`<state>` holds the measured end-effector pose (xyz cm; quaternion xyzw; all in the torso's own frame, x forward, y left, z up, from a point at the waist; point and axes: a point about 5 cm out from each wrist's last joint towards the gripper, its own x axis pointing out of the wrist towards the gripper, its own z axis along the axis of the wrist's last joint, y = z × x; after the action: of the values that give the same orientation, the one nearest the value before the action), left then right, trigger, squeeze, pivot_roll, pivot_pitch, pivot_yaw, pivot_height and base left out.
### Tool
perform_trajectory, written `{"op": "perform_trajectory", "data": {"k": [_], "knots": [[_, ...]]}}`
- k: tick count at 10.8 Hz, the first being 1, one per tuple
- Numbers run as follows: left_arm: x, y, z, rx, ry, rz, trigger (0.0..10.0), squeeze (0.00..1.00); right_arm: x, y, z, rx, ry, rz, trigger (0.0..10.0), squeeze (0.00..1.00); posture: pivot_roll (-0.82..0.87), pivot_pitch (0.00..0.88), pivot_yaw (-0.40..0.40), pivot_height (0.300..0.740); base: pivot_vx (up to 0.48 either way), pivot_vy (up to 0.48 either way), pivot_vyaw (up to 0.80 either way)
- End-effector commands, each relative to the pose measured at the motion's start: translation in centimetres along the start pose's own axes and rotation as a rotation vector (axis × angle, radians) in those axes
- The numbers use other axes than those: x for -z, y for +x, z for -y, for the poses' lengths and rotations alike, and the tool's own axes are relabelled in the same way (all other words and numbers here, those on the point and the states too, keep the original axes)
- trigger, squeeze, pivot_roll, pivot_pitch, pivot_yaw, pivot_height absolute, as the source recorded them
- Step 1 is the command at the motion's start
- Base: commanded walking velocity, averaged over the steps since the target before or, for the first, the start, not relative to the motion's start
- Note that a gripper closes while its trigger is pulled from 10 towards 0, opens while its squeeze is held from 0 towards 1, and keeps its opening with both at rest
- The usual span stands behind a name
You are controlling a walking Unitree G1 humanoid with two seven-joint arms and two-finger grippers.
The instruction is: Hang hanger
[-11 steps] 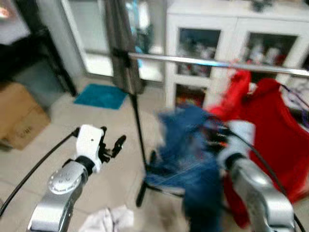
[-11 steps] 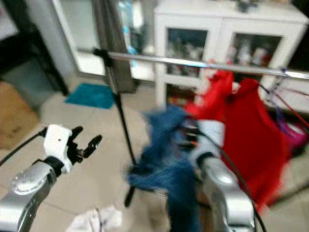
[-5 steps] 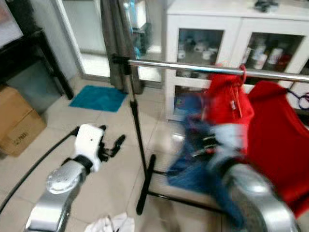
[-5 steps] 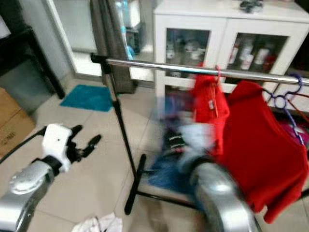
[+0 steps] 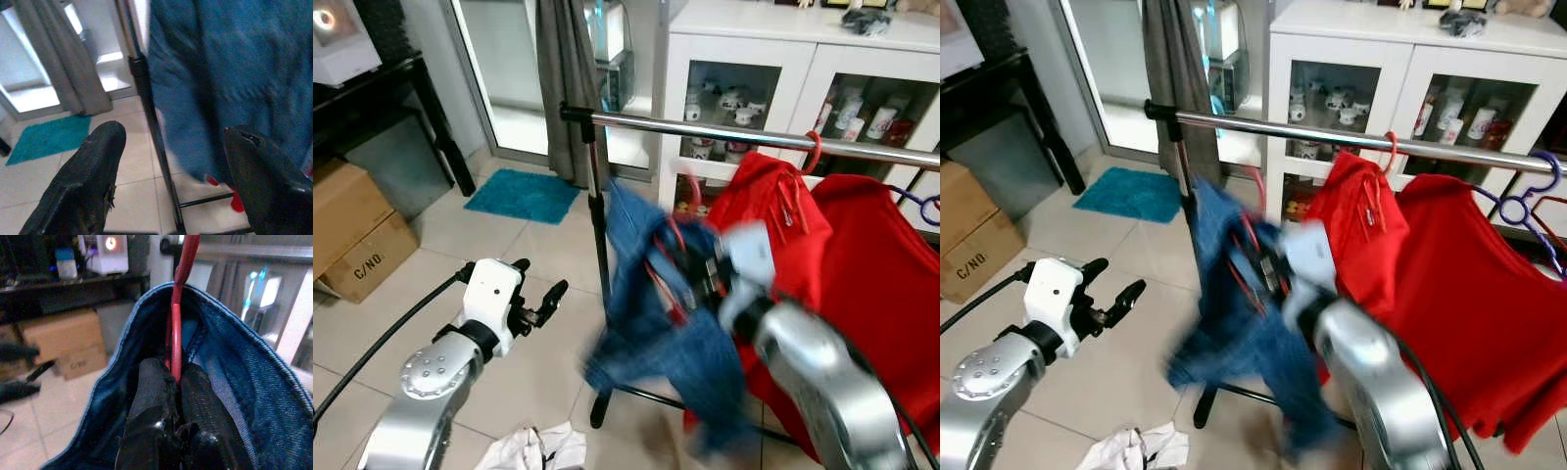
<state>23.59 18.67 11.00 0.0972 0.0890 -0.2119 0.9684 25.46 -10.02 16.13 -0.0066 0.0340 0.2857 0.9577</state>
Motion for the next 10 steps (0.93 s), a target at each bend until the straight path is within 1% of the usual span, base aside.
{"op": "perform_trajectory", "data": {"k": [1, 2, 3, 5, 6, 7, 8, 9, 10], "knots": [[-0.4, -0.2, -0.1, 0.02, 0.026, 0.008, 10.0, 0.0, -0.8, 0.8, 0.6, 0.054, 0.018, 0.022, 10.0, 0.0, 0.0, 0.0, 0.059, 0.74, 0.0, 0.0, 0.0], [-0.5, -0.2, -0.2, 0.045, 0.04, 0.003, 10.0, 0.0, -1.2, 2.4, 1.1, 0.102, 0.044, 0.002, 10.0, 0.0, 0.0, 0.0, 0.061, 0.74, 0.0, 0.0, 0.0], [-0.6, -0.3, -0.1, 0.088, 0.061, -0.003, 10.0, 0.0, -0.7, 4.3, 2.1, 0.172, 0.02, -0.085, 10.0, 0.0, 0.01, 0.0, 0.058, 0.74, 0.0, 0.0, 0.0], [-0.8, -0.3, -0.1, 0.098, 0.071, 0.0, 10.0, 0.0, -0.4, 5.9, 2.9, 0.218, 0.008, -0.141, 10.0, 0.0, 0.01, 0.0, 0.055, 0.74, 0.0, 0.0, 0.0], [-1.1, -0.4, -0.2, 0.11, 0.073, 0.017, 10.0, 0.0, -0.6, 7.3, 3.7, 0.284, -0.026, -0.177, 10.0, 0.0, 0.02, 0.0, 0.054, 0.74, 0.0, 0.0, 0.0], [-1.4, -0.4, -0.2, 0.118, 0.069, 0.034, 10.0, 0.0, -1.0, 8.1, 4.1, 0.303, -0.014, -0.163, 10.0, 0.0, 0.02, 0.0, 0.054, 0.74, 0.0, 0.0, 0.0], [-2.0, -0.4, -0.2, 0.134, 0.065, 0.066, 10.0, 0.0, -2.0, 9.3, 4.7, 0.329, 0.006, -0.109, 10.0, 0.0, 0.02, 0.0, 0.059, 0.74, 0.0, 0.0, 0.0], [-2.4, -0.4, -0.1, 0.149, 0.058, 0.096, 10.0, 0.0, -2.9, 10.1, 5.1, 0.346, 0.005, -0.06, 10.0, 0.0, 0.03, 0.0, 0.058, 0.74, 0.0, 0.0, 0.0], [-2.6, -0.5, 0.0, 0.156, 0.055, 0.105, 10.0, 0.0, -3.4, 10.8, 5.0, 0.34, 0.015, -0.04, 10.0, 0.0, 0.03, 0.0, 0.057, 0.74, 0.0, 0.0, 0.0]]}}
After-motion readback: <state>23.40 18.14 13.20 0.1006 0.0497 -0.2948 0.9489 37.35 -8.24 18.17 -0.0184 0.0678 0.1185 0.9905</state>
